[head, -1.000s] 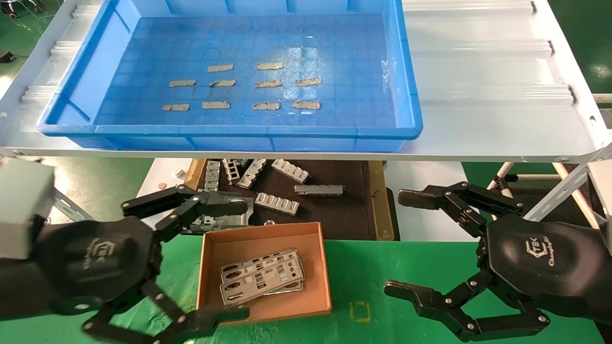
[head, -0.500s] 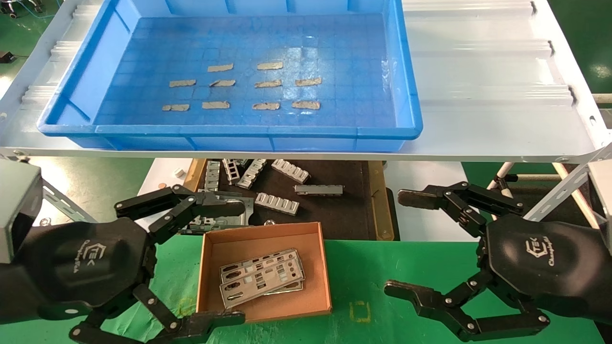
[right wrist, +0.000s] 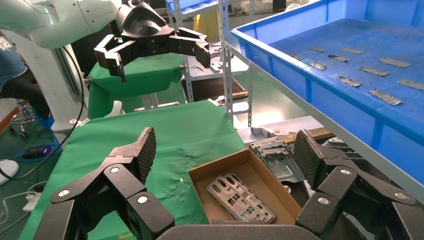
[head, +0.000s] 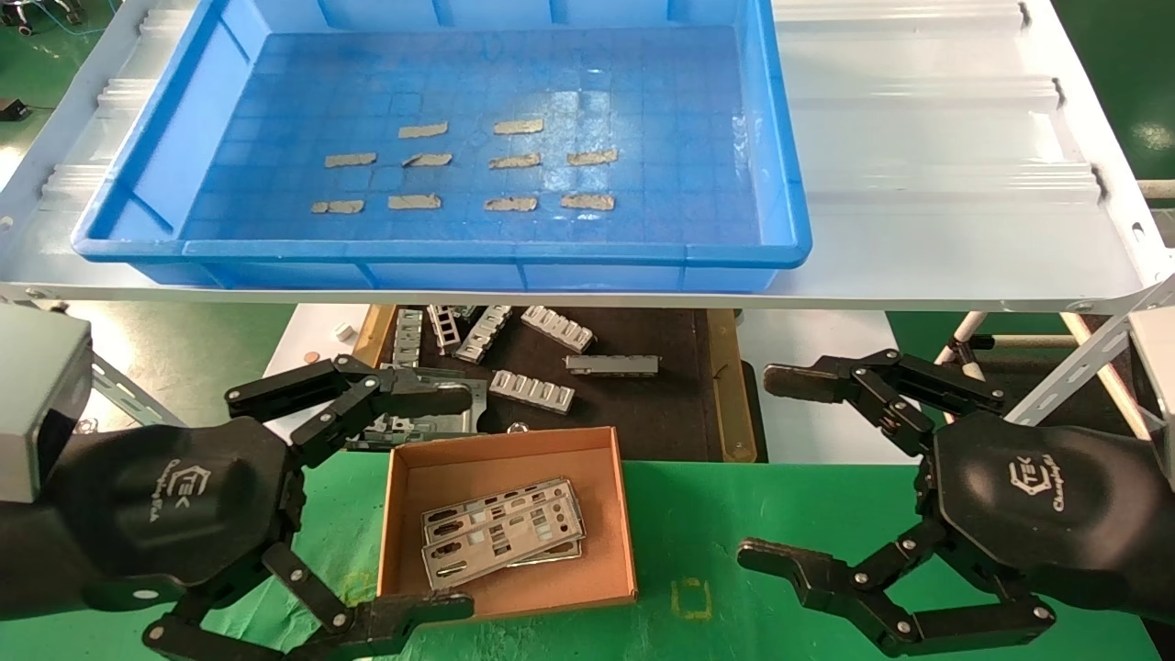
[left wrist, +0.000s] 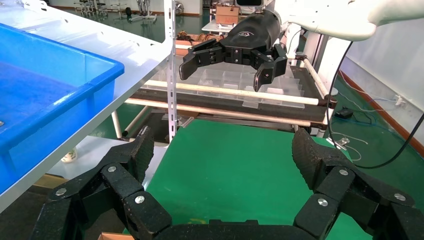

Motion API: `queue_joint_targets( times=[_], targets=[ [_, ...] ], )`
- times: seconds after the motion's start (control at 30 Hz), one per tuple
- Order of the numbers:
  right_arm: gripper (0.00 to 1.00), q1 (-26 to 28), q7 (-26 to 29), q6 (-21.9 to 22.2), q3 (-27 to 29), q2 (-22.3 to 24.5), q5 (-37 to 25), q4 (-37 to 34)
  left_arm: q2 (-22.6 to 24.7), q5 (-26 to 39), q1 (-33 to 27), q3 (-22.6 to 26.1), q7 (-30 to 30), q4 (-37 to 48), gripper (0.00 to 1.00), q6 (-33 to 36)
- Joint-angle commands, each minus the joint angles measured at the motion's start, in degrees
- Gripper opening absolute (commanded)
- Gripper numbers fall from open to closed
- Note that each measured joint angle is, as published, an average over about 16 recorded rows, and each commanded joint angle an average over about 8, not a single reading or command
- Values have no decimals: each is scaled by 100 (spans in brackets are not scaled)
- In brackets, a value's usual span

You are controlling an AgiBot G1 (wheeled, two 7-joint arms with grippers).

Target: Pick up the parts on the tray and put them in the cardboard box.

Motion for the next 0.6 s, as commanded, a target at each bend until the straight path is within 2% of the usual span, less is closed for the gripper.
queue_joint_targets(
  times=[0.03,0.6],
  targets=[
    [100,0,0,0,0,0,0,0,1,3,-2,4,1,2,100,-3],
    [100,0,0,0,0,0,0,0,7,11,-8,17,7,9,100,-14]
  ],
)
